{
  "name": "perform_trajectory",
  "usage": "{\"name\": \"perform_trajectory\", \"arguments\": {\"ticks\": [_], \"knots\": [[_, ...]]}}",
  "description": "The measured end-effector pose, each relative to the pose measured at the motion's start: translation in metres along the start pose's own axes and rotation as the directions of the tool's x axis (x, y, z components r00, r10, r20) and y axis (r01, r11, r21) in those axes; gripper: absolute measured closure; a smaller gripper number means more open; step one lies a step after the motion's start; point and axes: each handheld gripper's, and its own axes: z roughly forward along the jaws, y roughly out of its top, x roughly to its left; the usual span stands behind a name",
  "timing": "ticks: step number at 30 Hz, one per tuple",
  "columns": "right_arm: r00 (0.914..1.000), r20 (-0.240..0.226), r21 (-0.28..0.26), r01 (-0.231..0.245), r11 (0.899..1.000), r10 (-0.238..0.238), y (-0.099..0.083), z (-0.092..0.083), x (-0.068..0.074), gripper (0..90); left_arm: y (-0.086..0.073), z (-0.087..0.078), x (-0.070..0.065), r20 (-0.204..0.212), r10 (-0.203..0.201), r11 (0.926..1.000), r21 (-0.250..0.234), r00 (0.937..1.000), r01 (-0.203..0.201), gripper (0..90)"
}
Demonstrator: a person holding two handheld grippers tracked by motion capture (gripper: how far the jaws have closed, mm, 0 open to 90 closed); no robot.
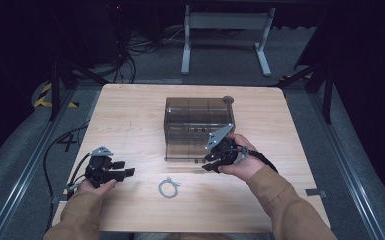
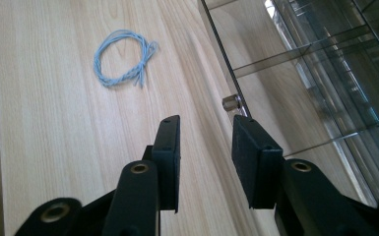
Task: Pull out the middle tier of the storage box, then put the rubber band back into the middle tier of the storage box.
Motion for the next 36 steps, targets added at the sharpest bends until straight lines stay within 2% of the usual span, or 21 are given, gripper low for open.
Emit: {"name": "perform_trajectory", "arguments": {"ticks": [20,29,36], "knots": [[0.9982,-0.049,-0.033,-0.035,0.999,0.033,0.022,0.031,0.014,65.4,0.0,-0.001,0.0,-0.004,0.003,1.0,-0.002,1.0,-0.003,43.1],[0.9975,-0.056,-0.029,-0.046,0.999,0.044,0.033,0.047,0.02,65.2,-0.003,-0.004,0.0,-0.009,-0.001,1.0,-0.002,1.0,0.001,43.1],[0.9961,-0.071,-0.004,-0.053,0.999,0.052,0.039,0.064,0.028,64.6,-0.004,-0.005,0.0,-0.009,-0.002,1.0,-0.005,1.0,0.002,43.1]]}}
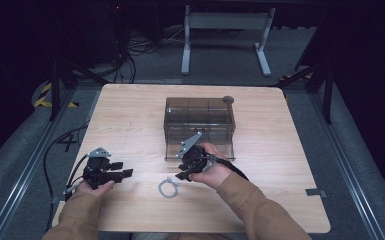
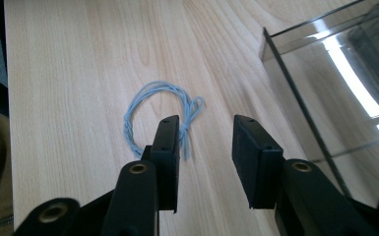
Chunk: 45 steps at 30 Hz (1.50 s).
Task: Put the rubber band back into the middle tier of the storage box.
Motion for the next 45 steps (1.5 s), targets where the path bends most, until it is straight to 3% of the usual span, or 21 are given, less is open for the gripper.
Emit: {"name": "perform_trajectory", "arguments": {"ticks": [7,15,28,36,41,45], "knots": [[0.9999,-0.009,0.025,0.014,1.0,-0.014,0.006,0.017,0.008,64.4,0.001,0.001,0.0,0.001,0.004,1.0,0.001,1.0,-0.004,43.1],[0.9994,0.013,0.063,0.031,0.998,-0.032,0.009,0.034,0.014,65.1,0.002,0.001,-0.001,0.006,0.005,1.0,0.001,1.0,-0.005,43.1],[0.9996,0.019,0.1,0.019,0.995,-0.021,0.009,0.047,0.017,67.7,0.002,0.002,-0.001,0.01,0.003,1.0,0.003,0.9999,-0.003,43.1],[0.9985,0.033,0.148,0.039,0.988,-0.044,0.01,0.053,0.023,74.4,0.002,0.002,-0.001,0.011,0.004,1.0,0.002,0.9999,-0.004,43.1],[0.9975,0.045,0.158,0.046,0.986,-0.054,0.01,0.054,0.025,85.0,0.002,0.002,-0.001,0.012,0.005,1.0,0.003,0.9999,-0.005,43.1],[0.9957,0.05,0.162,0.069,0.984,-0.078,0.01,0.054,0.026,87.0,0.002,0.002,-0.001,0.011,0.005,1.0,0.004,0.9999,-0.005,43.1]]}}
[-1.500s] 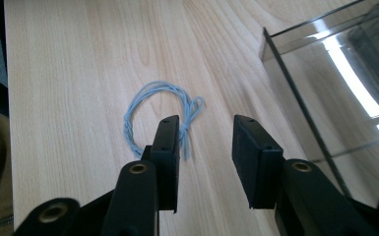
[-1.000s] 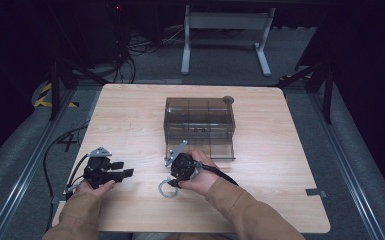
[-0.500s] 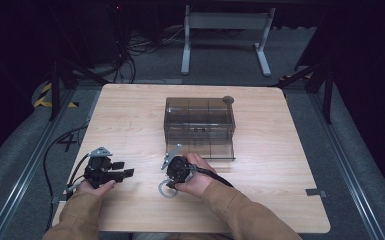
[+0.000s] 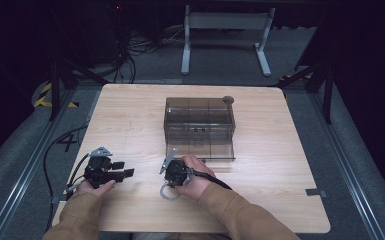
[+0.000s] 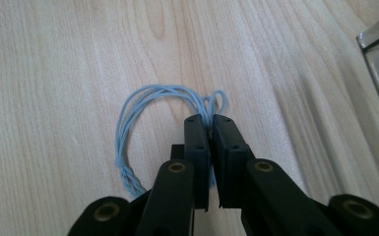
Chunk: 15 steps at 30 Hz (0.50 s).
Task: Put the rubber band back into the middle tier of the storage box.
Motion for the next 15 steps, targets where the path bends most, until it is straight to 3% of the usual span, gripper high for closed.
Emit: {"name": "perform_trajectory", "arguments": {"ticks": [5,11,15], "knots": [[0.9995,0.016,0.004,0.027,1.0,-0.027,0.0007,0.0001,0.0026,87.8,0.0,0.0001,-0.0004,0.0,-0.002,1.0,-0.001,1.0,0.002,43.0],[0.9996,0.02,0.009,0.021,1.0,-0.021,0.0019,0.0,0.0035,88.5,0.0,0.0001,0.0,0.0,0.001,1.0,0.0,1.0,-0.001,43.1],[0.9998,-0.002,-0.001,0.021,1.0,-0.021,0.0042,-0.0031,0.0044,90.0,0.0001,0.0,0.0,0.001,0.001,1.0,0.0,1.0,-0.001,43.0]]}}
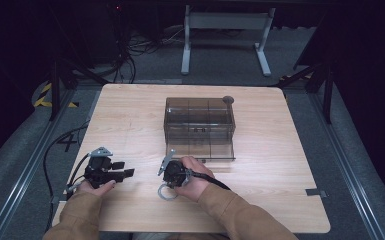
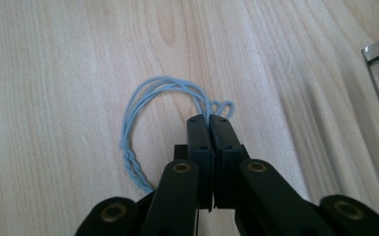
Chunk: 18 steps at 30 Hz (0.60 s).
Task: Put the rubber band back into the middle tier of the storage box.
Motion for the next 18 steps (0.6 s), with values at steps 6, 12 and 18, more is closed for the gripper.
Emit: {"name": "perform_trajectory", "arguments": {"ticks": [6,12,18], "knots": [[0.9999,-0.015,0.0,-0.008,1.0,0.008,0.001,-0.007,0.001,90.0,0.0,0.0,0.0,-0.002,0.0,1.0,-0.002,1.0,0.0,43.0],[0.9998,-0.015,-0.033,-0.012,0.999,0.012,0.004,-0.02,0.001,90.0,0.0,0.0,0.0,-0.001,0.001,1.0,-0.001,1.0,-0.001,43.0],[0.9999,-0.01,-0.049,-0.006,0.999,0.006,0.006,-0.03,0.001,90.0,0.0,0.0,0.0,-0.003,-0.001,1.0,-0.002,1.0,0.001,43.1]]}}
